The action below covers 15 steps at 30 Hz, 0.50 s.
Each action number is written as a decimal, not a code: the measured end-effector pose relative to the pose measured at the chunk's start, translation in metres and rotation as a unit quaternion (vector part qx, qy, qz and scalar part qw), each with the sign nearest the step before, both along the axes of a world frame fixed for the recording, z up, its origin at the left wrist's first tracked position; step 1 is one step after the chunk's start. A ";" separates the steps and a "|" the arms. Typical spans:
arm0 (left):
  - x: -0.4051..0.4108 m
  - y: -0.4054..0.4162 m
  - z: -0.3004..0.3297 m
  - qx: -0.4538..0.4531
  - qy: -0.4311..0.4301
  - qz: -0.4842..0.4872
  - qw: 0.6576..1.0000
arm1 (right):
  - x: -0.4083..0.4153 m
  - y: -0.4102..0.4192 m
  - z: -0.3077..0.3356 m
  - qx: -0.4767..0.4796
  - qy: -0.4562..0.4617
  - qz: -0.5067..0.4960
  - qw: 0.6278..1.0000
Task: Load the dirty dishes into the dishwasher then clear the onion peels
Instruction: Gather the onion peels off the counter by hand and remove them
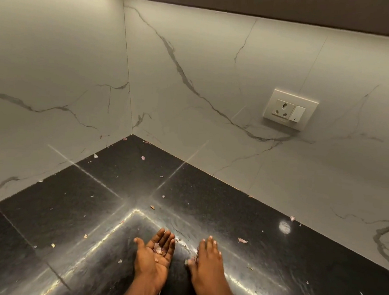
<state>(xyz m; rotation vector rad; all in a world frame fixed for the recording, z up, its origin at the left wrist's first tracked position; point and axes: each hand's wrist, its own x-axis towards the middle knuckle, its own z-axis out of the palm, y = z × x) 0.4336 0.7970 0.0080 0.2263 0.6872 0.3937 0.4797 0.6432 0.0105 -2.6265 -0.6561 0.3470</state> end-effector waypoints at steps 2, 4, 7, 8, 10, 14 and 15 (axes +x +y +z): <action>0.002 -0.003 -0.004 0.013 -0.005 -0.005 1.000 | -0.011 0.004 -0.016 -0.032 -0.017 0.048 0.998; 0.005 -0.003 -0.007 0.022 -0.003 -0.005 1.000 | -0.010 0.010 -0.022 -0.085 -0.005 0.110 0.990; 0.011 -0.003 -0.009 0.045 0.009 -0.010 0.999 | 0.001 0.003 -0.019 -0.046 -0.044 0.155 0.986; 0.011 -0.004 -0.008 0.052 0.013 -0.011 0.998 | 0.007 0.003 -0.011 -0.056 -0.022 0.165 0.984; 0.012 -0.004 -0.009 0.061 0.020 -0.015 0.998 | 0.014 0.008 0.003 -0.106 -0.034 0.145 0.983; 0.011 -0.006 -0.004 0.050 0.023 -0.025 0.998 | 0.016 0.001 0.028 -0.125 -0.005 0.020 0.992; 0.010 -0.008 -0.003 0.046 0.025 -0.038 0.998 | 0.016 -0.006 0.033 -0.101 -0.002 -0.013 0.995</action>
